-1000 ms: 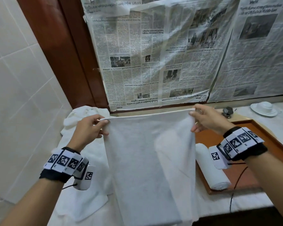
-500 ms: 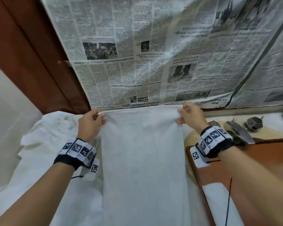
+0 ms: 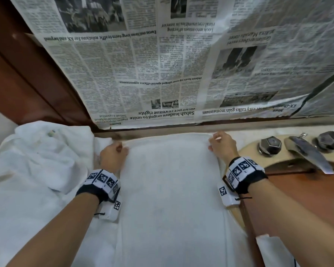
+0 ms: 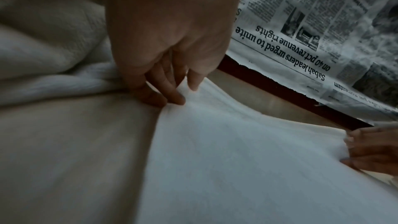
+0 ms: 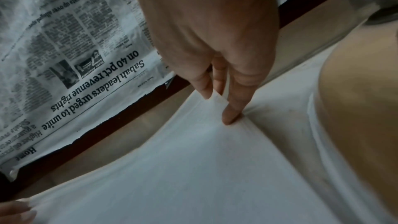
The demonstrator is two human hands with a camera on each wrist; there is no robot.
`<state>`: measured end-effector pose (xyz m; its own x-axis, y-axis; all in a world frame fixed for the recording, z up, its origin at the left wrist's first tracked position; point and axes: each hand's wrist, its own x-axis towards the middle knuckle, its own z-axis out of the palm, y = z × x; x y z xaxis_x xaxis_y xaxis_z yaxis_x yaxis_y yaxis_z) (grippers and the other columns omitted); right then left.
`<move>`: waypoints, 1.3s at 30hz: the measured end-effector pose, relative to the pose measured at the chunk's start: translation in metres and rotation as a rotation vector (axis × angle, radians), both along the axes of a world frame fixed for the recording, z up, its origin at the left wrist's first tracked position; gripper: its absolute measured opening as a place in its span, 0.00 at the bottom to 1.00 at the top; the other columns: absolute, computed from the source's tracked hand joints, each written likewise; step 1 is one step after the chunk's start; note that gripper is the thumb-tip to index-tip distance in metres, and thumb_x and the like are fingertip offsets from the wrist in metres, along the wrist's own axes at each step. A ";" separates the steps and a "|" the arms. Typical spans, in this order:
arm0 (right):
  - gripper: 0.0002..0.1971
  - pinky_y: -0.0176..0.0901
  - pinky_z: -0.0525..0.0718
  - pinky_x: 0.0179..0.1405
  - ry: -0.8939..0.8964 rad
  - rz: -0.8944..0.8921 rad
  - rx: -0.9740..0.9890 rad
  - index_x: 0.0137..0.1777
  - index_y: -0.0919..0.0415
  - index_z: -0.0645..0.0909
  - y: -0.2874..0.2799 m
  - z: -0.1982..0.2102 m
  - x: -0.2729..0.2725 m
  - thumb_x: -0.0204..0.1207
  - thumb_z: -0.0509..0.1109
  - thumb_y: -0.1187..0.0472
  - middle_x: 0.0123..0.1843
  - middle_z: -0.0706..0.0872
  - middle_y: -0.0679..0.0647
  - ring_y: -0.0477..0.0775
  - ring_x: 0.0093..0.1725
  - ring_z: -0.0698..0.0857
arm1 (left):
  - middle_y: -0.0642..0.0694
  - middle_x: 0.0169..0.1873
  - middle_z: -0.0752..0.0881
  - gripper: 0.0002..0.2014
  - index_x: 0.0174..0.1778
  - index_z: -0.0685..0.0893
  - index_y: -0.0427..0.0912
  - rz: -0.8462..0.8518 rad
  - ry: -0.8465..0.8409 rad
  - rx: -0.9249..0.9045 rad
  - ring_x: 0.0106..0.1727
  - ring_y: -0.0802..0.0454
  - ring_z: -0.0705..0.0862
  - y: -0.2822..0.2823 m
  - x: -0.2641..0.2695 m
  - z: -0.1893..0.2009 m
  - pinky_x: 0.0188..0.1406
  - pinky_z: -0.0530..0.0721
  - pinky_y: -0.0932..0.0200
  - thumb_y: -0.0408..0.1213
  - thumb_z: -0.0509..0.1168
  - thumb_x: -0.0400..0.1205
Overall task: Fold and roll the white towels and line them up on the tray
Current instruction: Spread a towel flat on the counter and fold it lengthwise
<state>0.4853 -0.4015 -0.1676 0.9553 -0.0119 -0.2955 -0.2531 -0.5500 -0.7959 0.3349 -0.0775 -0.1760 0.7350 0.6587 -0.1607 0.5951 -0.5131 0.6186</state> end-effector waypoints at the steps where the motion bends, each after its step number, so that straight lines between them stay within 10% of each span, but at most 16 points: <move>1: 0.06 0.47 0.88 0.50 0.012 -0.011 0.010 0.56 0.59 0.80 0.001 -0.003 0.001 0.82 0.68 0.61 0.53 0.89 0.62 0.60 0.48 0.91 | 0.42 0.54 0.91 0.12 0.58 0.88 0.44 0.009 0.013 0.004 0.59 0.40 0.85 0.000 0.001 -0.001 0.61 0.77 0.55 0.44 0.67 0.83; 5: 0.17 0.50 0.81 0.63 -0.022 0.086 -0.078 0.70 0.60 0.74 0.005 0.004 -0.012 0.82 0.68 0.59 0.64 0.80 0.53 0.59 0.58 0.83 | 0.47 0.67 0.85 0.21 0.74 0.80 0.48 -0.017 -0.006 -0.011 0.68 0.44 0.82 -0.002 -0.004 0.007 0.70 0.74 0.53 0.44 0.68 0.84; 13: 0.25 0.36 0.67 0.70 -0.118 0.561 -0.077 0.79 0.59 0.70 0.034 0.022 -0.142 0.86 0.65 0.50 0.78 0.74 0.54 0.54 0.76 0.74 | 0.41 0.69 0.83 0.21 0.72 0.80 0.39 -0.245 -0.142 0.028 0.69 0.42 0.81 -0.063 -0.086 0.011 0.71 0.74 0.54 0.42 0.66 0.84; 18: 0.40 0.53 0.56 0.85 -0.154 0.832 -0.267 0.86 0.56 0.59 0.027 0.003 -0.256 0.81 0.40 0.33 0.87 0.59 0.52 0.52 0.86 0.57 | 0.41 0.73 0.80 0.30 0.73 0.81 0.41 -0.453 -0.068 0.112 0.74 0.44 0.77 -0.125 -0.180 -0.013 0.76 0.72 0.50 0.54 0.52 0.82; 23: 0.28 0.62 0.78 0.71 -0.260 0.890 -0.427 0.76 0.58 0.76 0.024 -0.011 -0.347 0.83 0.54 0.45 0.77 0.79 0.55 0.57 0.76 0.78 | 0.41 0.68 0.83 0.21 0.68 0.83 0.41 -0.387 -0.085 0.306 0.71 0.39 0.81 -0.136 -0.242 -0.010 0.65 0.82 0.37 0.32 0.63 0.77; 26: 0.30 0.62 0.74 0.73 -0.315 0.897 -0.476 0.77 0.58 0.75 0.034 -0.018 -0.379 0.85 0.52 0.41 0.78 0.77 0.55 0.57 0.77 0.77 | 0.38 0.68 0.83 0.31 0.69 0.82 0.38 -0.371 -0.010 0.413 0.70 0.37 0.81 -0.120 -0.266 -0.007 0.64 0.81 0.32 0.23 0.70 0.67; 30: 0.41 0.58 0.49 0.83 -0.280 0.903 -0.437 0.86 0.58 0.61 0.054 -0.017 -0.394 0.81 0.39 0.32 0.88 0.60 0.54 0.57 0.87 0.58 | 0.37 0.70 0.81 0.32 0.71 0.80 0.36 -0.517 0.046 0.473 0.72 0.37 0.80 -0.097 -0.292 -0.012 0.66 0.81 0.35 0.31 0.75 0.68; 39: 0.45 0.59 0.44 0.84 -0.255 0.887 -0.578 0.89 0.53 0.47 0.065 -0.032 -0.404 0.75 0.34 0.28 0.90 0.47 0.48 0.51 0.88 0.46 | 0.41 0.67 0.84 0.28 0.70 0.83 0.39 -0.596 -0.027 0.325 0.69 0.40 0.82 -0.074 -0.307 -0.030 0.66 0.80 0.43 0.44 0.77 0.75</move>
